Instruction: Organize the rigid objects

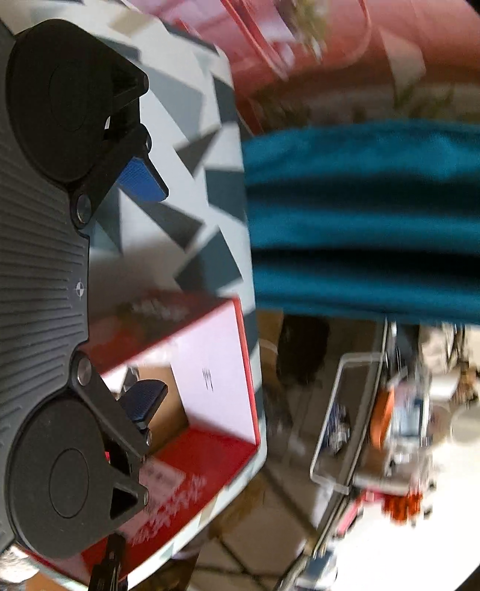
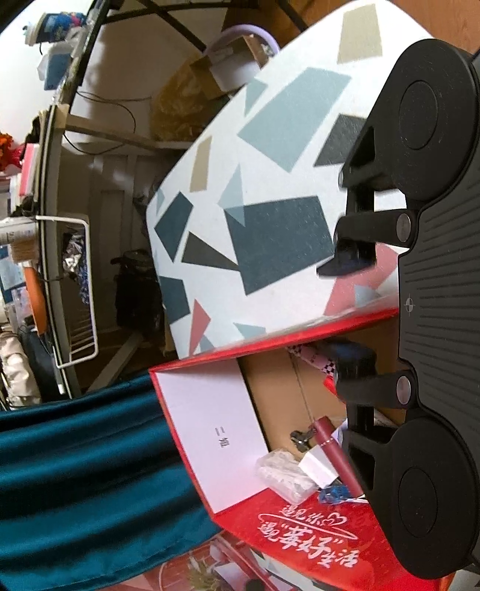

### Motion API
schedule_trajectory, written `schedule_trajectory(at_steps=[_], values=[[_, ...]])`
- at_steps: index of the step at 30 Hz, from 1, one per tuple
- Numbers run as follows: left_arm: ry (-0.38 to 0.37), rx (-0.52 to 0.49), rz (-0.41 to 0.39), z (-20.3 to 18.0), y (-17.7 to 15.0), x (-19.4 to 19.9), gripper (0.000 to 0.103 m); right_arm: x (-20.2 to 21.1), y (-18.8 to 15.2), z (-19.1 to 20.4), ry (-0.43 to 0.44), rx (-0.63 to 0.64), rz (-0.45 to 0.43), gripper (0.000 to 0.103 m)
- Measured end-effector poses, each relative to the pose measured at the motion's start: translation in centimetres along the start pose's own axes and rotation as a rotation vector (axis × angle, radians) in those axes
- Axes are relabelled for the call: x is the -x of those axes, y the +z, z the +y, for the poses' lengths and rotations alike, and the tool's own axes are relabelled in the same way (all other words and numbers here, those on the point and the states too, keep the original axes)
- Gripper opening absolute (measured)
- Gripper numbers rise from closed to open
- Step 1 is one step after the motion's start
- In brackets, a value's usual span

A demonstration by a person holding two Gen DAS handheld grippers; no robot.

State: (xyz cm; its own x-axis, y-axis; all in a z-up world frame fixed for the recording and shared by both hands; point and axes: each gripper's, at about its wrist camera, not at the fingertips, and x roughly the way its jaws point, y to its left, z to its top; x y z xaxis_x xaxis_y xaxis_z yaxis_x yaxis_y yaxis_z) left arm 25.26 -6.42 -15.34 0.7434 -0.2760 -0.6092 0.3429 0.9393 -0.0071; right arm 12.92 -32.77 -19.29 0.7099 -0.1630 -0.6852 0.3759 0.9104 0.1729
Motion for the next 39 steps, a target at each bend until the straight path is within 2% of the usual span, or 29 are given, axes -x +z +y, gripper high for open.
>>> schedule_trajectory(at_steps=[1,3,6,9,13,14,17,21,24,26,33,36,39], values=[[0.02,0.0,-0.006,0.1,-0.1,0.5,0.103,0.4,0.2,-0.1,0.005,-0.003,-0.004,0.069],[0.06,0.003,-0.026,0.3,-0.1,1.7,0.103,1.2,0.6,-0.1,0.023,-0.008,-0.021,0.086],[0.115,0.063,-0.031,1.1,0.1,3.6,0.103,2.9,1.5,0.3,0.023,0.012,-0.048,0.096],[0.114,0.13,-0.042,2.3,0.5,5.8,0.103,4.7,2.7,0.8,0.038,0.024,-0.082,0.103],[0.043,0.184,-0.125,3.3,0.3,9.9,0.103,7.9,4.3,2.5,0.077,0.068,-0.127,0.103],[0.047,0.199,-0.14,3.4,0.1,11.0,0.103,8.8,4.5,3.0,0.084,0.083,-0.14,0.103],[0.142,0.21,-0.126,2.8,-0.2,13.7,0.103,11.5,4.9,4.7,0.117,0.13,-0.184,0.103],[0.196,0.218,-0.141,2.3,-0.8,17.2,0.103,15.9,4.7,6.7,0.168,0.144,-0.24,0.103],[0.325,0.177,-0.137,1.5,-1.6,19.7,0.103,18.9,4.1,7.5,0.199,0.162,-0.282,0.103],[0.38,0.161,-0.133,1.1,-2.1,21.5,0.103,20.7,3.5,7.8,0.214,0.173,-0.304,0.103],[0.361,0.191,-0.167,0.4,-3.6,28.2,0.103,25.8,1.7,7.9,0.231,0.173,-0.335,0.103],[0.394,0.156,-0.199,-0.5,-3.9,29.7,0.103,28.0,0.9,8.3,0.236,0.197,-0.351,0.103],[0.373,0.16,-0.212,-1.2,-4.3,30.4,0.103,29.9,0.4,8.3,0.221,0.195,-0.408,0.103]])
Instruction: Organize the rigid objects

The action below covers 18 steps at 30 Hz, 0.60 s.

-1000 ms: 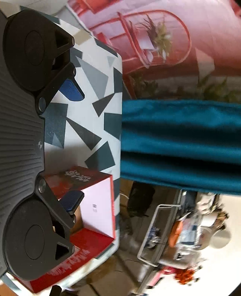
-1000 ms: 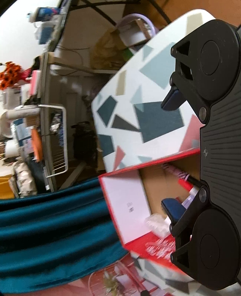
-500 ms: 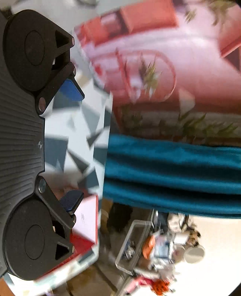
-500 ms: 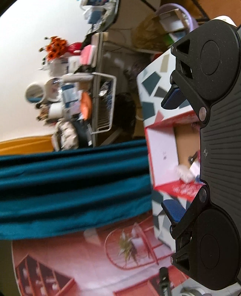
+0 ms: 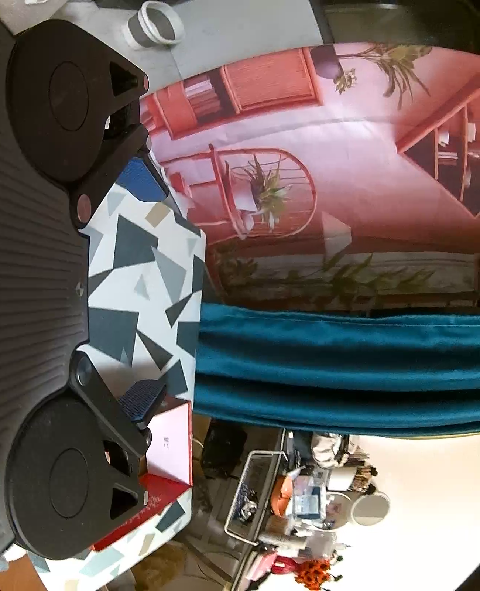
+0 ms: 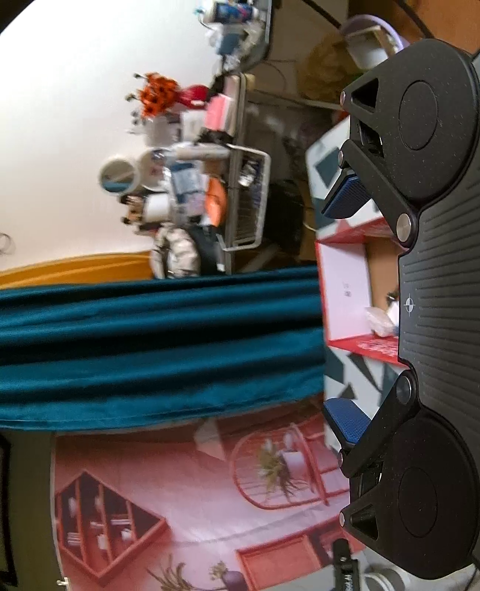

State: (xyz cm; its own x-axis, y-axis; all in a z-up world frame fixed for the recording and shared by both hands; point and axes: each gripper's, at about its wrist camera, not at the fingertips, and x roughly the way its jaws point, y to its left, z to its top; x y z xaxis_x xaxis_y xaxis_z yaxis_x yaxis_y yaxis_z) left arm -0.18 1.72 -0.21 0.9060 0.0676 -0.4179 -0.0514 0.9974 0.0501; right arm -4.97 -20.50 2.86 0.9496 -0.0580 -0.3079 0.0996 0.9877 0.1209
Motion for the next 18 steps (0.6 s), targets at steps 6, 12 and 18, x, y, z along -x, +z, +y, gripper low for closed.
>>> schedule_trajectory(at_steps=[6,12,18], values=[[0.02,-0.001,-0.048,-0.5,-0.6,1.0,0.103,1.1,0.2,0.2,-0.046,0.022,-0.013,0.103],[0.023,0.011,-0.067,-0.5,-0.4,1.4,0.103,0.4,-0.3,0.5,-0.047,0.022,0.015,0.103],[0.03,0.0,-0.056,-0.7,-0.6,1.1,0.103,0.0,-0.7,0.5,-0.053,0.015,0.03,0.103]])
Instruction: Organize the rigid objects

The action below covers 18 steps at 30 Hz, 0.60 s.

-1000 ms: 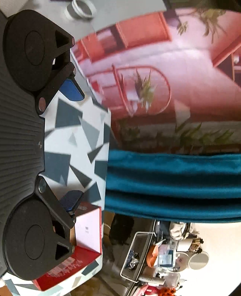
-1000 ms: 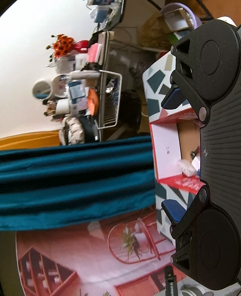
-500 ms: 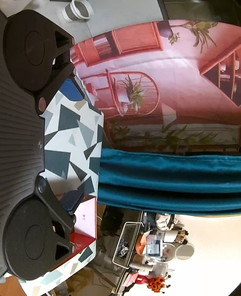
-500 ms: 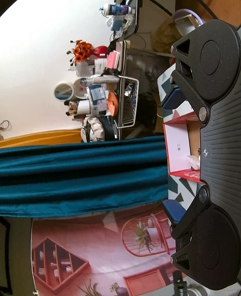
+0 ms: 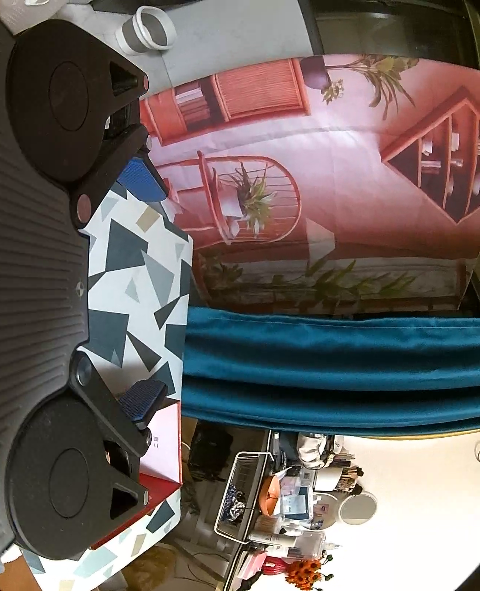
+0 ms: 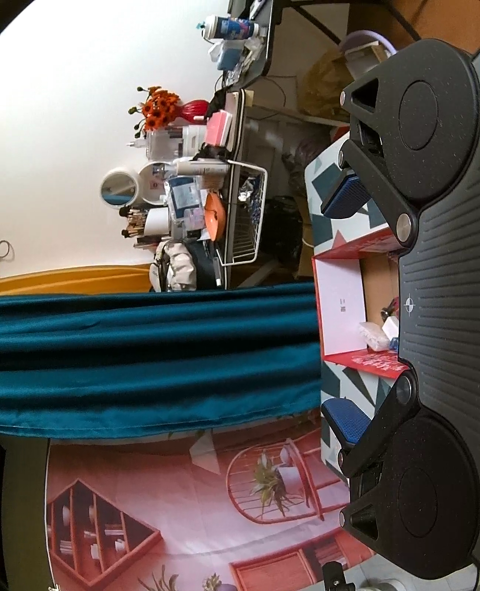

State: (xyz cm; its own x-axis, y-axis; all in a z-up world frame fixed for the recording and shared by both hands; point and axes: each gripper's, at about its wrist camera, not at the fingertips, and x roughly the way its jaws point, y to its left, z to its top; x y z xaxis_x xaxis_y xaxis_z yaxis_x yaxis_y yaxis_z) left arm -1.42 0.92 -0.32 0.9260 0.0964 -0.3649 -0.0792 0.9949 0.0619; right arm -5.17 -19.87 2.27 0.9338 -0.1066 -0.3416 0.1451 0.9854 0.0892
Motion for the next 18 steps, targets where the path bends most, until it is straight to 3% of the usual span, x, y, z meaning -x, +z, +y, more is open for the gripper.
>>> schedule_trajectory(at_steps=[18], values=[[0.009,-0.003,0.002,0.16,0.01,0.24,0.103,-0.27,-0.16,0.51,-0.017,0.03,0.023,0.103]])
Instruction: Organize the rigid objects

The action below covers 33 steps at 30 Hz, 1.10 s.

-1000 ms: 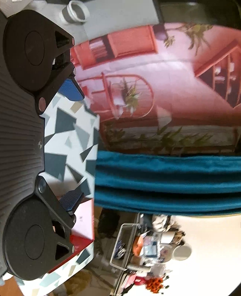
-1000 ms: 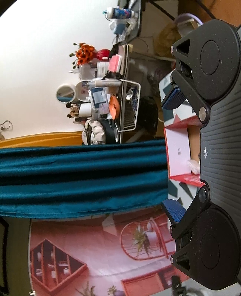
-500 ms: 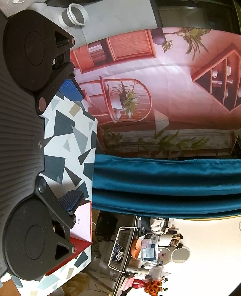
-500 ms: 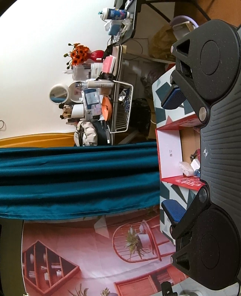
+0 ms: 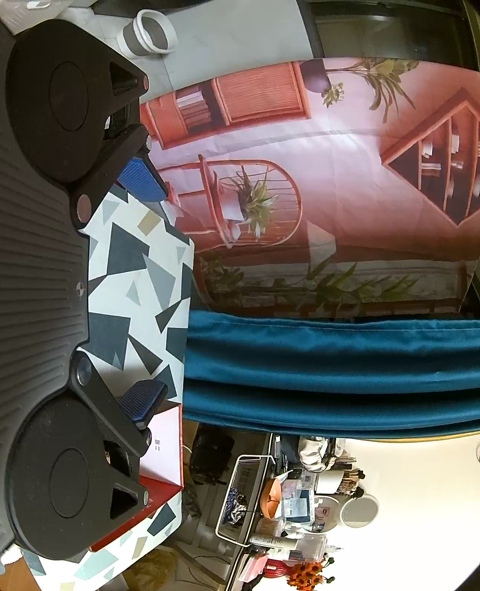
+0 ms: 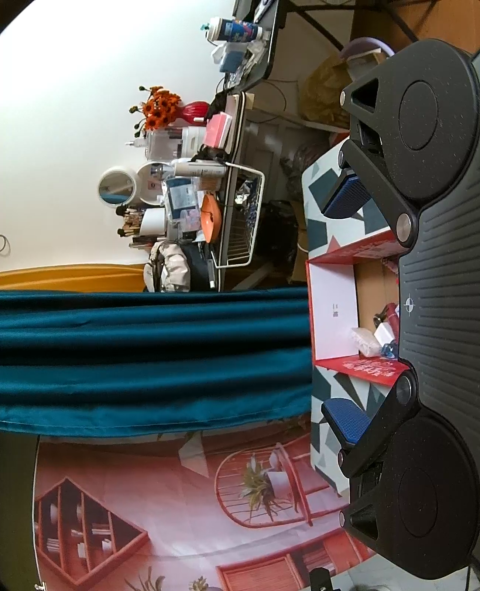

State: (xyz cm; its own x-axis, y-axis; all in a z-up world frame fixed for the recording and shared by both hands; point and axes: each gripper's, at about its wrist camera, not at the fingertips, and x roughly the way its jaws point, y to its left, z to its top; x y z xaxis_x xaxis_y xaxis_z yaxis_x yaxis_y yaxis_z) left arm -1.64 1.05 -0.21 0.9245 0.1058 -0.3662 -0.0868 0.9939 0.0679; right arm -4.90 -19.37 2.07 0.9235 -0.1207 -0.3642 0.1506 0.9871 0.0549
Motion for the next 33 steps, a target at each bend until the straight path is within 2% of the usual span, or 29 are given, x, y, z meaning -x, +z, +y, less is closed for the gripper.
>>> schedule_trajectory(at_steps=[33], values=[[-0.014,-0.015,0.007,-0.08,-0.06,0.25,0.103,-0.57,-0.76,-0.21,-0.014,-0.009,0.048,0.103]])
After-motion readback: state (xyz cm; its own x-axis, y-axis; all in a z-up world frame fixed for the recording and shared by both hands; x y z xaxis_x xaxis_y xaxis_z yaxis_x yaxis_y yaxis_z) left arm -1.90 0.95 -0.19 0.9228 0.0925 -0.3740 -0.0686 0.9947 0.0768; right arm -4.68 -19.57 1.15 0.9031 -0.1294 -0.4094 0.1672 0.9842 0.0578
